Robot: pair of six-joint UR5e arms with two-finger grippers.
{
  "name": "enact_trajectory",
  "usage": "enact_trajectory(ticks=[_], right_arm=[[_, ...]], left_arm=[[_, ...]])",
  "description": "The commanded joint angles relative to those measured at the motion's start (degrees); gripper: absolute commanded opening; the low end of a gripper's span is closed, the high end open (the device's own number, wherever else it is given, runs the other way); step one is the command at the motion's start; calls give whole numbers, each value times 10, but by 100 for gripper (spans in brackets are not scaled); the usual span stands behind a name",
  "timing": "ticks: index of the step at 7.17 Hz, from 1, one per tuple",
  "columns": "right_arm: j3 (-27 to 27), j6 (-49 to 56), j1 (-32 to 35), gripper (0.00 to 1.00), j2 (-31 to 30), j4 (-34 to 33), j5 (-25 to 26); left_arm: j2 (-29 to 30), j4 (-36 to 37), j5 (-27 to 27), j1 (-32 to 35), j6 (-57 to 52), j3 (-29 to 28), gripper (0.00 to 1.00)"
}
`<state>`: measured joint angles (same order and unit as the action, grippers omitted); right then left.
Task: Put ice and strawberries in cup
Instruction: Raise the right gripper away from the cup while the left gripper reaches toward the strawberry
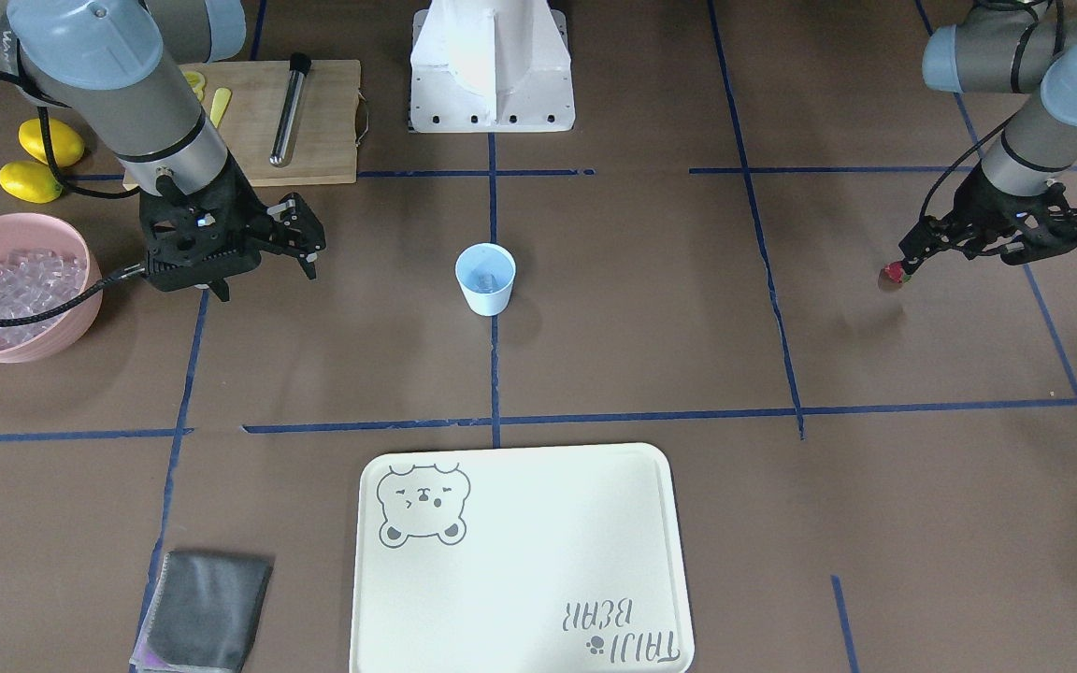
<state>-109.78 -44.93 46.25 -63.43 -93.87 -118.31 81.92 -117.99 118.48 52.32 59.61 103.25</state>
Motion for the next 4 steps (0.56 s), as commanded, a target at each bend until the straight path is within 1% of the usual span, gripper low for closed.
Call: enact_trajectory(ticks=[1, 2, 4], right_arm=[[0, 0, 2, 99, 1, 0, 0], [-1, 0, 2, 99, 1, 0, 0], [-2, 0, 2, 99, -1, 0, 0]], left_arm=[[1, -96, -4, -20, 44, -54, 100], [2, -108, -5, -31, 56, -60, 100], [2, -108, -21, -44, 57, -61, 100]])
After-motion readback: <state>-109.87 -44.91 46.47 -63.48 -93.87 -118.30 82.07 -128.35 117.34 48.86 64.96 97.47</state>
